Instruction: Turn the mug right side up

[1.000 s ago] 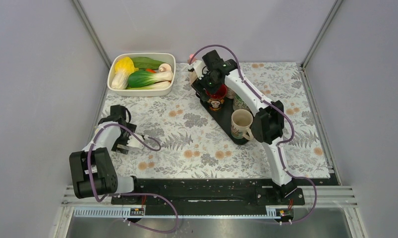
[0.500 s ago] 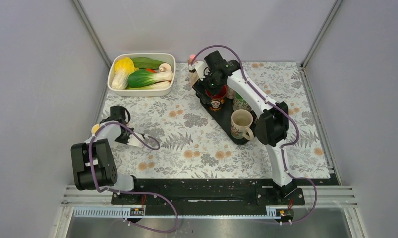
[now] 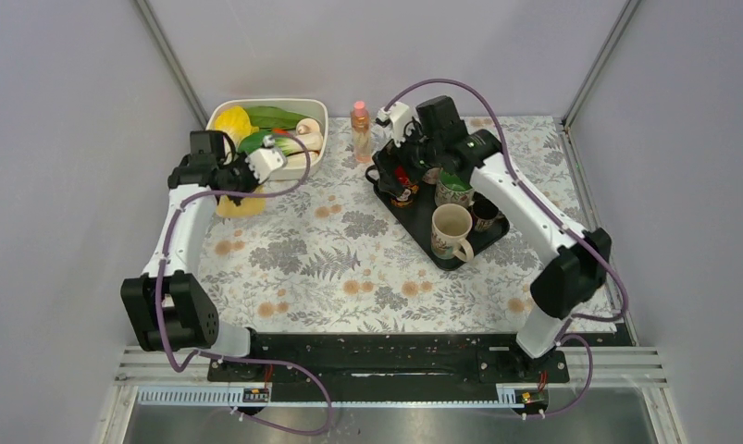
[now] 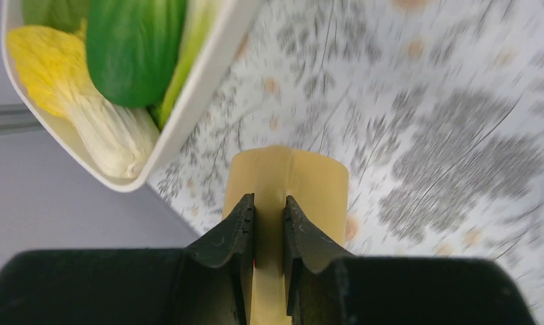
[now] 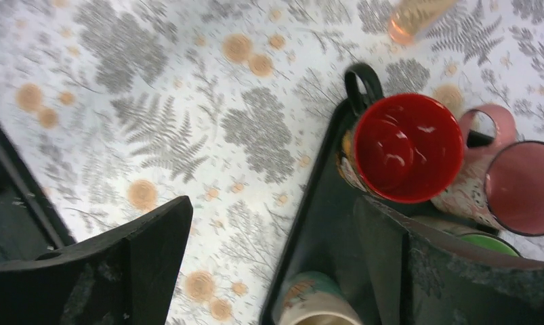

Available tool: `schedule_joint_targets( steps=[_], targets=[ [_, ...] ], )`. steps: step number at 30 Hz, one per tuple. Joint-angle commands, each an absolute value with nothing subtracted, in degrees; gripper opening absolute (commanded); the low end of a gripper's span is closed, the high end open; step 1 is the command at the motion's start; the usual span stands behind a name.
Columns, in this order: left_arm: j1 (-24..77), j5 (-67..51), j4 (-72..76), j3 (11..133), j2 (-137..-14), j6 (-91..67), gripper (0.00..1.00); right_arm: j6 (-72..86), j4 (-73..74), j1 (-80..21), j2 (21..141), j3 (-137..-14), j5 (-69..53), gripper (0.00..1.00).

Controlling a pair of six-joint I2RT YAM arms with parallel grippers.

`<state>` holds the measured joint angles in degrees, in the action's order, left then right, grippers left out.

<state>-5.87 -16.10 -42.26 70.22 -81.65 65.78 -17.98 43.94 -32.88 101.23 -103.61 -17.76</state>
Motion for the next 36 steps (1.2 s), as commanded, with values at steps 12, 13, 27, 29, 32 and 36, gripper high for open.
schedule_joint_targets(
  steps=[12,13,27,29,32,36],
  targets=[
    [0.73,-56.33,-30.67,84.88,-76.02,9.62,0.0,17.75,-9.59,-41.56,92.24,-82.79,-34.81,1.0],
    [1.2,-57.69,-30.67,85.43,-76.17,8.11,0.0,18.81,-9.65,-41.52,93.5,-83.47,-35.05,0.99],
    [4.13,-61.12,-33.07,89.08,-76.27,3.97,0.0,27.27,-20.04,-41.9,97.69,-84.1,-48.51,0.1],
    [3.93,-55.96,-35.73,89.26,-75.99,6.03,0.35,16.42,-16.91,-41.84,95.09,-81.35,-47.14,0.0],
    [2.34,-45.5,-38.85,89.46,-74.08,6.5,0.96,-12.26,2.49,-41.83,91.07,-80.48,-37.94,0.0],
    [-3.48,-41.2,-40.55,88.47,-71.99,7.96,0.99,-46.46,26.64,-41.35,89.35,-82.45,-21.9,0.0]
  ],
)
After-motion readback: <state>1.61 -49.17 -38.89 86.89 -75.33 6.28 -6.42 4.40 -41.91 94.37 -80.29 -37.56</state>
